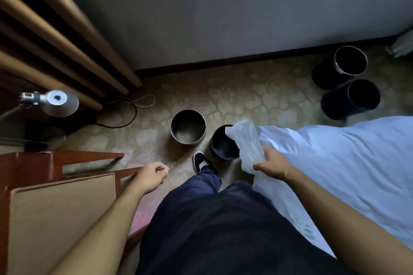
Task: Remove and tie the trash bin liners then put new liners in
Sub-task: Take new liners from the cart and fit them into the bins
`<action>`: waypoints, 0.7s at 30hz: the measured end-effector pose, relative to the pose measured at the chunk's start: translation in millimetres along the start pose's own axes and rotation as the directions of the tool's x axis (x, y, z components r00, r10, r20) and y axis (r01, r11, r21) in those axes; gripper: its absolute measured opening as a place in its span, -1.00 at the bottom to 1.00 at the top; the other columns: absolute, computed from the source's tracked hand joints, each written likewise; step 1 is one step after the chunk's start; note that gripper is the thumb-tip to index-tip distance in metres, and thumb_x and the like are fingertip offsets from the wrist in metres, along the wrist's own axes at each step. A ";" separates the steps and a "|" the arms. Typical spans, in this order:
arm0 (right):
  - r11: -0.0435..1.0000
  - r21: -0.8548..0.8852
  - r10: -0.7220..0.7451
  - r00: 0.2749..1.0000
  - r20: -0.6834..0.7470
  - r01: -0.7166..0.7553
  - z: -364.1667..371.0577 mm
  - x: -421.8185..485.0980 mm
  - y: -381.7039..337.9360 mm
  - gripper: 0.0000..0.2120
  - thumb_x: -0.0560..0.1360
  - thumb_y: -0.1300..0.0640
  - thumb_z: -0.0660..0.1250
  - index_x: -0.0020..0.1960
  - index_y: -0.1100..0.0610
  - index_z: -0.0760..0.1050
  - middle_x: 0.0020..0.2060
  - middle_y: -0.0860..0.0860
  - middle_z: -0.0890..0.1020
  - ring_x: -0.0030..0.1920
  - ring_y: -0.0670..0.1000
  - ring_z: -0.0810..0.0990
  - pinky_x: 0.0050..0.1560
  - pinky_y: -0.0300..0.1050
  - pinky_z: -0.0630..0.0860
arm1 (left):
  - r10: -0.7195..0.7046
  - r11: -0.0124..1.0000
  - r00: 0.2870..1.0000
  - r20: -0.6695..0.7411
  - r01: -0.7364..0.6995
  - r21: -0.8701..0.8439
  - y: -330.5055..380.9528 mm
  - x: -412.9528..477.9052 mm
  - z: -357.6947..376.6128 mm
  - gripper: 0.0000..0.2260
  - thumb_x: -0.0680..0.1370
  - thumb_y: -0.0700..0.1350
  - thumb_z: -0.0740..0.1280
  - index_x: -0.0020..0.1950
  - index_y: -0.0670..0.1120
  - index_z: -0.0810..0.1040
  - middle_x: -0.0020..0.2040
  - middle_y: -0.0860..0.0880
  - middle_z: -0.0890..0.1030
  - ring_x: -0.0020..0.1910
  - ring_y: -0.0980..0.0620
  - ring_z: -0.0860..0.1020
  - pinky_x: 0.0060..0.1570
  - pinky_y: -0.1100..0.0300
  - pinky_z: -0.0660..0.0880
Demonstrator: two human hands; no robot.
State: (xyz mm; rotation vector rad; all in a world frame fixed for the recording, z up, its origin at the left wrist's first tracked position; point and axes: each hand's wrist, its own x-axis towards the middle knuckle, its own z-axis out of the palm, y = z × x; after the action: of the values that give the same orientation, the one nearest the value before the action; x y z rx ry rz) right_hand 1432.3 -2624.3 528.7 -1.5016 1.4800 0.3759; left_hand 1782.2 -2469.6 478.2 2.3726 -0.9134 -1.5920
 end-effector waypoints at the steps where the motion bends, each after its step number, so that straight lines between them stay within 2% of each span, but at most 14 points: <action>1: 1.000 -0.028 0.011 1.000 0.004 -0.011 -6.6 6.6 -2.1 -0.54 0.36 0.10 0.44 0.24 0.14 0.48 0.01 0.05 0.62 0.02 0.08 0.59 -0.13 -0.15 0.43 | 0.002 1.000 1.000 0.000 -0.002 -0.025 6.9 5.4 -3.8 -0.86 0.60 -0.18 0.28 -0.03 -0.04 0.64 -0.09 -0.16 0.69 -0.20 -0.03 0.63 -0.21 0.15 0.51; 5: 0.990 -0.136 0.033 0.999 0.009 -0.032 -38.1 21.5 -22.4 -0.66 0.47 0.19 0.38 0.24 0.13 0.50 -0.07 -0.02 0.61 -0.09 -0.03 0.55 -0.21 -0.26 0.40 | 0.022 0.995 1.000 -0.015 -0.023 -0.094 32.4 22.9 -20.2 -0.87 0.57 -0.14 0.30 -0.06 0.02 0.64 -0.13 -0.04 0.71 -0.14 -0.04 0.67 -0.13 0.14 0.54; 7: 0.978 -0.211 0.008 1.000 0.007 -0.006 -55.2 25.5 -34.7 -0.67 0.46 0.12 0.39 0.20 0.00 0.47 -0.03 -0.06 0.59 -0.06 -0.07 0.54 -0.14 -0.30 0.41 | 0.039 0.992 0.999 -0.030 -0.042 -0.123 43.3 29.6 -25.6 -0.88 0.58 -0.13 0.30 -0.05 0.02 0.63 -0.14 0.00 0.71 -0.14 -0.02 0.67 -0.15 0.17 0.53; 8: 0.966 -0.259 -0.009 1.000 0.018 0.013 -64.1 27.9 -39.3 -0.66 0.40 0.00 0.39 0.16 -0.05 0.46 -0.01 -0.10 0.61 -0.02 -0.08 0.58 -0.06 -0.28 0.46 | 0.045 0.989 0.998 -0.037 -0.050 -0.137 47.4 32.8 -26.7 -0.88 0.59 -0.13 0.30 -0.04 0.02 0.63 -0.14 0.01 0.71 -0.14 -0.01 0.67 -0.19 0.20 0.51; 10: 0.940 -0.339 -0.001 0.999 0.048 0.018 -82.4 38.8 -42.9 -0.45 0.29 -0.17 0.35 0.26 -0.09 0.46 0.10 -0.09 0.64 0.14 0.05 0.63 0.14 -0.06 0.53 | 0.041 0.983 0.997 -0.061 -0.051 -0.176 54.0 40.8 -27.2 -0.89 0.59 -0.12 0.30 -0.02 0.02 0.63 -0.12 0.01 0.70 -0.17 0.02 0.66 -0.25 0.24 0.46; 13: 0.870 -0.492 0.040 0.995 0.092 0.010 -112.6 56.6 -51.3 -0.29 0.33 -0.13 0.39 0.46 -0.07 0.35 0.22 0.00 0.62 0.22 0.15 0.58 0.19 -0.01 0.49 | 0.006 0.965 0.995 -0.101 -0.033 -0.259 60.4 51.4 -17.6 -0.88 0.59 -0.13 0.30 -0.02 0.00 0.64 -0.12 -0.02 0.70 -0.17 0.01 0.65 -0.26 0.22 0.47; 17: 0.764 -0.642 0.051 0.986 0.160 0.064 -147.9 83.0 -79.0 -0.31 0.36 -0.06 0.42 0.47 -0.02 0.37 0.30 0.04 0.59 0.27 0.14 0.55 0.25 -0.03 0.46 | -0.069 0.920 0.986 -0.151 0.004 -0.393 73.9 54.9 8.6 -0.87 0.60 -0.18 0.29 0.03 -0.10 0.64 -0.10 -0.11 0.70 -0.22 -0.01 0.60 -0.25 0.24 0.45; 21: 0.742 -0.622 -0.056 0.947 0.316 0.251 -172.4 121.0 -106.2 -0.24 0.17 -0.22 0.32 0.32 0.04 0.49 0.14 0.04 0.63 0.16 0.09 0.60 0.24 0.07 0.54 | -0.167 0.857 0.960 -0.225 0.029 -0.514 92.9 51.9 45.1 -0.88 0.59 -0.16 0.30 -0.01 -0.05 0.64 -0.09 -0.08 0.71 -0.21 0.01 0.63 -0.20 0.23 0.48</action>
State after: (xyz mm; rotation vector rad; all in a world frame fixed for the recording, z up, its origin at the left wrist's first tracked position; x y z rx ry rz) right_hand 1486.0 -2851.4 563.2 -2.0044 1.0162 1.0490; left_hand 1718.2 -2563.7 458.0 2.1904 -0.2712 -1.2948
